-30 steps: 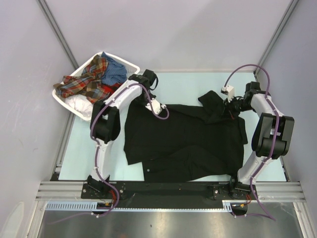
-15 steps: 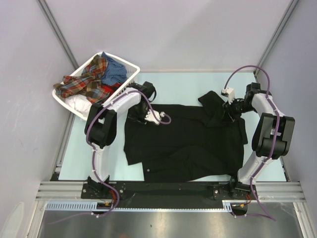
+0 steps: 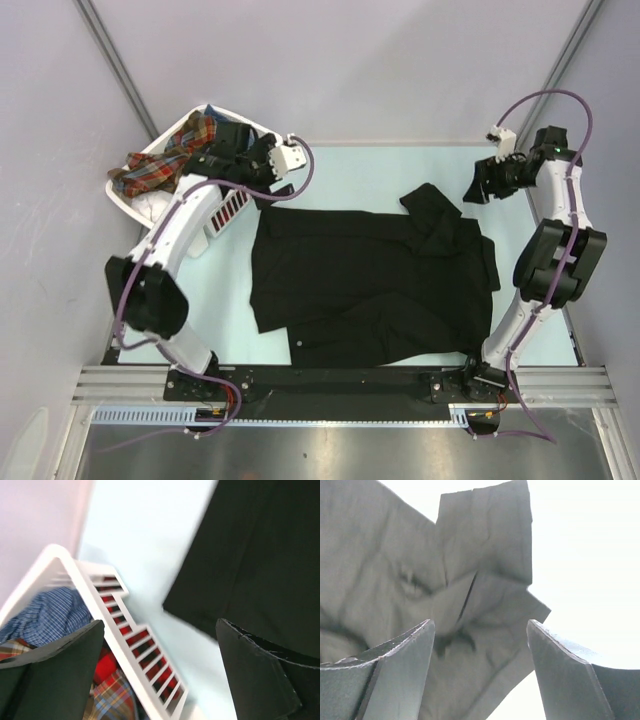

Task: Fold and stack the long sleeve shirts
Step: Fold the shirt

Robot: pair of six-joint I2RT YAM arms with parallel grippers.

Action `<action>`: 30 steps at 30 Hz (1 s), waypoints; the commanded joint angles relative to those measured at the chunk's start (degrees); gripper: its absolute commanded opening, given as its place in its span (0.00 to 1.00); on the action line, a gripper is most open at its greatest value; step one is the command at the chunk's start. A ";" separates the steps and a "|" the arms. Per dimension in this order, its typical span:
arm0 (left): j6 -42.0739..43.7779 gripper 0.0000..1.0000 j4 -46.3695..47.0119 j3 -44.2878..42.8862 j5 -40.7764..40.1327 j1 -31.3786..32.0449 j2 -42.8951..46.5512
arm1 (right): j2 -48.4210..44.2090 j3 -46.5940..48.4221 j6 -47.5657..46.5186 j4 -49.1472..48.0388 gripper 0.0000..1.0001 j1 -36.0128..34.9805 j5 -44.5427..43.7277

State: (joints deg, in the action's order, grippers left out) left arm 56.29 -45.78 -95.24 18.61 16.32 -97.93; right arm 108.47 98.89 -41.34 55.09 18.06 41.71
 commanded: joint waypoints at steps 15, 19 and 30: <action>-16.92 0.95 6.42 -3.10 15.40 -1.90 -7.53 | 19.75 12.81 20.50 -11.93 0.76 -7.60 -9.72; -16.92 0.94 5.88 -4.34 15.84 -1.99 -10.96 | 23.45 17.46 24.55 -14.74 0.77 -8.22 -8.23; -15.16 0.95 5.97 0.76 13.56 -2.43 -5.61 | 30.93 20.12 19.38 -17.39 0.71 -15.07 -14.38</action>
State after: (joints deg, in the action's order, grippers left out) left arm 39.33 -39.79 -95.46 30.70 14.33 -108.64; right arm 137.73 116.90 -19.22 39.00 5.02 29.50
